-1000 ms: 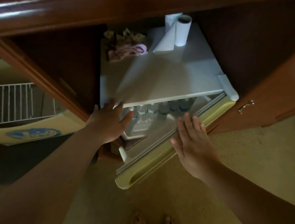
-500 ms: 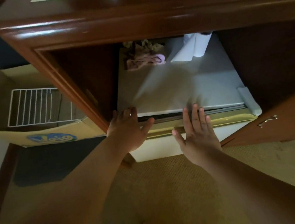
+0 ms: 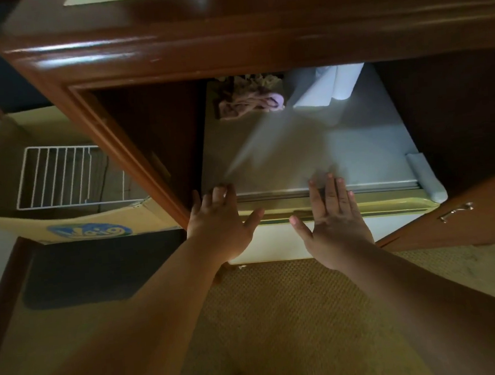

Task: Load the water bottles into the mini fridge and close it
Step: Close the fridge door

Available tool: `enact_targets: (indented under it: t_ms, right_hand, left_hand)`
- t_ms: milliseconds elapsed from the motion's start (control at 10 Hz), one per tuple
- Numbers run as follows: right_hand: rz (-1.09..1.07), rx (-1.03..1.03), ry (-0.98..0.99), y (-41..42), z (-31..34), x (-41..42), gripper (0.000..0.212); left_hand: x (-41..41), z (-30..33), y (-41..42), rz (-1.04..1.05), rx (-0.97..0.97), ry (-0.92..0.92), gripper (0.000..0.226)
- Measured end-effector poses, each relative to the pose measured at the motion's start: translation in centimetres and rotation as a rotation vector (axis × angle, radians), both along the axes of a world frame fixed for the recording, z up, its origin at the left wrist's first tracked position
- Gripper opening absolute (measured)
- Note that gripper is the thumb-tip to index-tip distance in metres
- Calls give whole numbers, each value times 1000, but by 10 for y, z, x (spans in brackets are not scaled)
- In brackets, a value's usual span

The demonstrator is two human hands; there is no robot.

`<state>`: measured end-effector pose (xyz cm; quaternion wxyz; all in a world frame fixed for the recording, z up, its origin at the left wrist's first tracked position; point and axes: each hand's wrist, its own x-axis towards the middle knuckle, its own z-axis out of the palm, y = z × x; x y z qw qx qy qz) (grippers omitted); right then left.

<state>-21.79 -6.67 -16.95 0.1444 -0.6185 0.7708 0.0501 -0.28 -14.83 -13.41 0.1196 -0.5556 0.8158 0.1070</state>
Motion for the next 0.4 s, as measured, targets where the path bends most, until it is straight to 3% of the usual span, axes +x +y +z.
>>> enact_targets:
  t_ms: [200, 300, 400]
  right_hand:
    - [47, 98, -45, 11, 16, -11, 85]
    - [-24, 84, -153, 75, 22, -11, 89]
    - [-176, 224, -215, 180, 21, -6, 99]
  left_hand:
    - [-2, -4, 18, 10, 64, 11, 94]
    - [5, 3, 67, 74, 92, 138, 90]
    - [26, 29, 148, 116, 85, 308, 86]
